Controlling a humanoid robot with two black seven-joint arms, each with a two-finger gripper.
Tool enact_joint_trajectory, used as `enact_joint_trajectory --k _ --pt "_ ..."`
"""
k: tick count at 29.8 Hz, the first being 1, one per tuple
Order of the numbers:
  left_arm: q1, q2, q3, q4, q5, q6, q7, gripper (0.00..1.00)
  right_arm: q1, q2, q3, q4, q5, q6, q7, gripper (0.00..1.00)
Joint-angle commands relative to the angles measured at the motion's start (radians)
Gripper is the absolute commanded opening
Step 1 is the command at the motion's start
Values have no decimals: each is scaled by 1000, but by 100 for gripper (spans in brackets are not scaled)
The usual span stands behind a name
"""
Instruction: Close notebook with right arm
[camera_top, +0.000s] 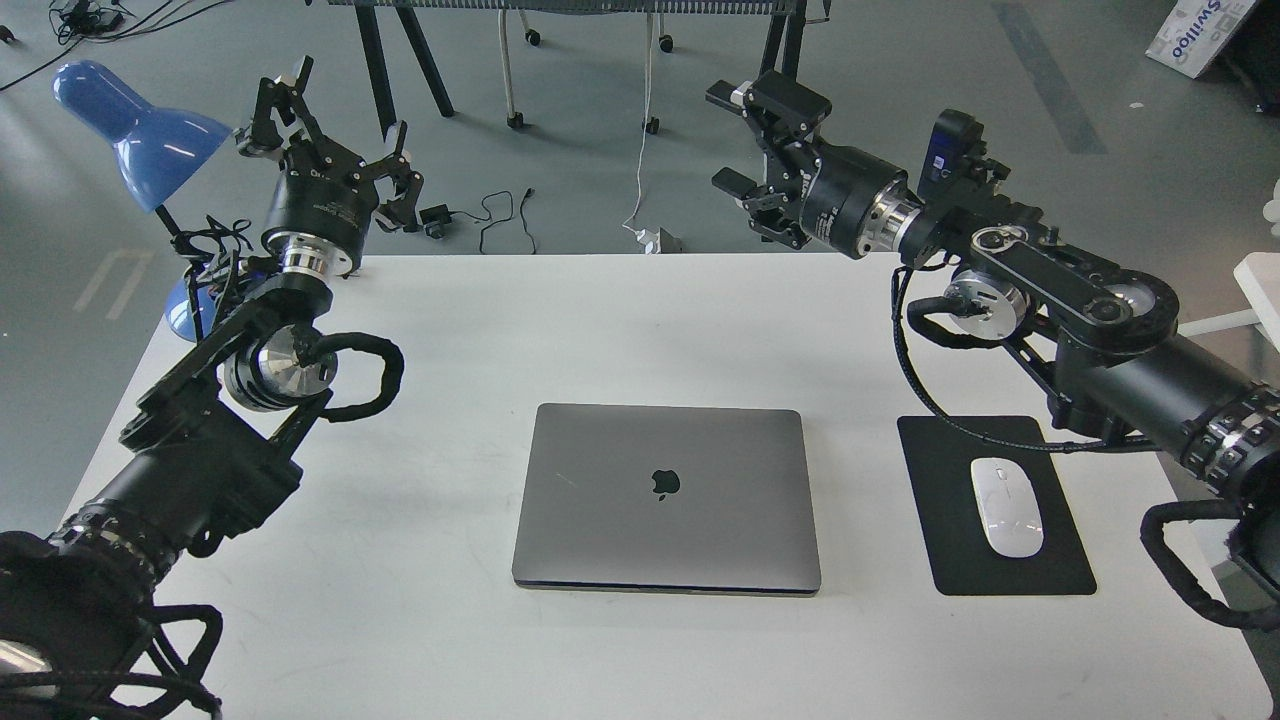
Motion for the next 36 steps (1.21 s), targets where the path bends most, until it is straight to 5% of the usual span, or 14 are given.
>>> enact_joint_trajectory --k 1,8,36 --pt "0 0 0 0 0 2 0 100 -56 4 137 0 94 -1 3 100" --pt "0 0 0 0 0 2 0 100 -158 16 319 2 261 -13 6 100" --pt "-2 0 0 0 0 2 0 100 -268 53 464 55 375 59 12 100"
